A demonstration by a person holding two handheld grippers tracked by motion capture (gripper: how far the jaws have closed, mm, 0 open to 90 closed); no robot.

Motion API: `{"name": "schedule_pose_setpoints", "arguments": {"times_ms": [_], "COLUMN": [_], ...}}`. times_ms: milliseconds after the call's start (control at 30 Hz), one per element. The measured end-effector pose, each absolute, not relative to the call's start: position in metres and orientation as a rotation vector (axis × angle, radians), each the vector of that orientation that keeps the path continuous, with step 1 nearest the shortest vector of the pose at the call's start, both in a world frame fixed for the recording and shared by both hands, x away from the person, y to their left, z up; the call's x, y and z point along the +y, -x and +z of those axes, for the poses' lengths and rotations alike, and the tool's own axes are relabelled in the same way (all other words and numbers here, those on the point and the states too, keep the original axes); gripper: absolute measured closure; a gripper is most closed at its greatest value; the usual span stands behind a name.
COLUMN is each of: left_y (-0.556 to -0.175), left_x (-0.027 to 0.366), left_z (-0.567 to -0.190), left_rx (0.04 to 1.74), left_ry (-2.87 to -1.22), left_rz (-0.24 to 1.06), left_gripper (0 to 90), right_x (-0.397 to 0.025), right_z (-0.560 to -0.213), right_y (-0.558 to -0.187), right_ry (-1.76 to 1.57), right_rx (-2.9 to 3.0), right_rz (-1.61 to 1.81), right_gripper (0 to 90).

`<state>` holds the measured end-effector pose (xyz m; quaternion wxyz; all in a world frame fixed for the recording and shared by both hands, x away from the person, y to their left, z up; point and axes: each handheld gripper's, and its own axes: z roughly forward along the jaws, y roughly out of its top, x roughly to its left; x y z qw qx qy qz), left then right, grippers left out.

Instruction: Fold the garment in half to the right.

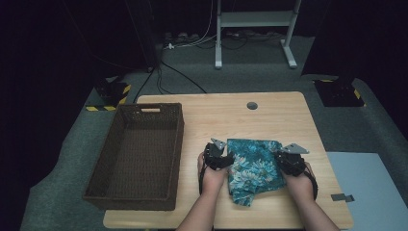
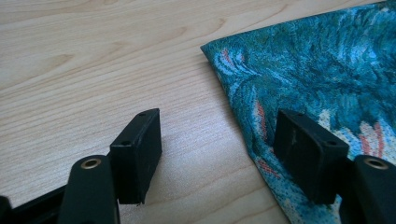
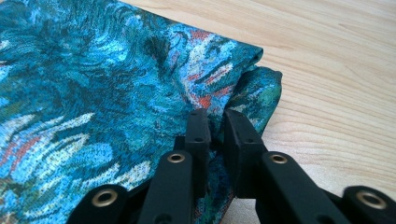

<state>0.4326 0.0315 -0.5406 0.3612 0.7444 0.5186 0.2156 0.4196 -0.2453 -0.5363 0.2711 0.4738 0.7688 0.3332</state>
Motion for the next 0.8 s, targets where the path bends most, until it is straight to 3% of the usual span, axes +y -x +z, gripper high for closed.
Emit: {"name": "schedule_pose_setpoints", "arguments": {"times_ms": [467,800], "left_y": [-0.433,-0.433], "left_x": [0.029,0.028], "left_z": [-0.541,-0.540], "left_rx": [1.317,1.314], "left_ry": [-1.936,-1.939], "left_rz": [0.575,0.583], "left_gripper": [32.2,32.4], "right_x": [-0.238,-0.235], "right_z": [-0.502,-0.525], "right_y": [-0.441,-0.466], "right_ry": [-1.240,-1.283], "right_rx": [2.012,2.062], "right_rz": [0.952,0.877], "right_gripper": [78.5,79.4]}}
